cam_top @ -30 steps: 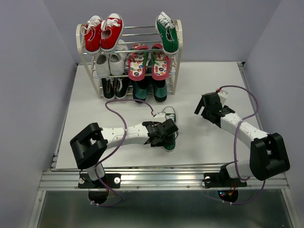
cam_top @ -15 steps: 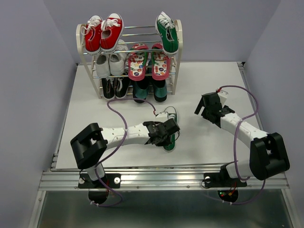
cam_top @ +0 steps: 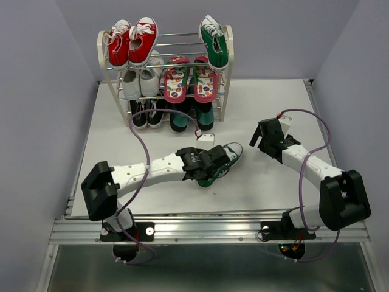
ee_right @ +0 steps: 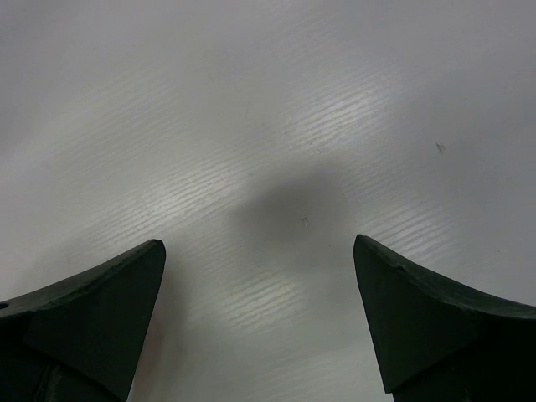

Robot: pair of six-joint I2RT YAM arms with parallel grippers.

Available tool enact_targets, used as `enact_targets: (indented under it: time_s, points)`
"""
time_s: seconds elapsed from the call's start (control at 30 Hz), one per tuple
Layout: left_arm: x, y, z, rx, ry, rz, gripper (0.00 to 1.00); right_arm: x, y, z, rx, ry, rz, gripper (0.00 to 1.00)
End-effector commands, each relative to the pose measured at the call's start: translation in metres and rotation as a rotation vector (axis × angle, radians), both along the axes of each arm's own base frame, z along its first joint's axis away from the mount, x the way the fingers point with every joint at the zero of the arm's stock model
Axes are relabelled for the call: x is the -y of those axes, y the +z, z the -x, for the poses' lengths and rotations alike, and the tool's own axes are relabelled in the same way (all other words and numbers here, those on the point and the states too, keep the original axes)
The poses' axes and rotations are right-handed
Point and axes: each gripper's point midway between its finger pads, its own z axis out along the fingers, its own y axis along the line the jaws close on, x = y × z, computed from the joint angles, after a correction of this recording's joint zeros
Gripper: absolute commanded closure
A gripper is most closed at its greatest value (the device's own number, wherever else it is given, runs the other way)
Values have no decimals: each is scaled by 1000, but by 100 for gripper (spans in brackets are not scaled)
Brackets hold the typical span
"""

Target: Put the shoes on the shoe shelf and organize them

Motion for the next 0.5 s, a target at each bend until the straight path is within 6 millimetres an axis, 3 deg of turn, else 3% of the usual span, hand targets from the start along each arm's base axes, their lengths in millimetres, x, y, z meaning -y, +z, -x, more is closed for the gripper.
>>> enact_targets:
  time_s: [0.0, 0.1, 0.3, 0.47]
  points:
    - [-19, 122, -34, 324, 42, 101, 100, 9, 5, -5, 19, -25, 36, 0]
    - [-36, 173, -42, 447, 69, 143, 100, 10, 5, -5, 18, -27, 43, 0]
    - [-20, 276, -38, 651, -120, 405, 100, 10, 3, -6, 10, -25, 50, 0]
    - [-37, 350, -44, 783, -60, 477, 100, 8, 2, -7, 5, -19, 42, 0]
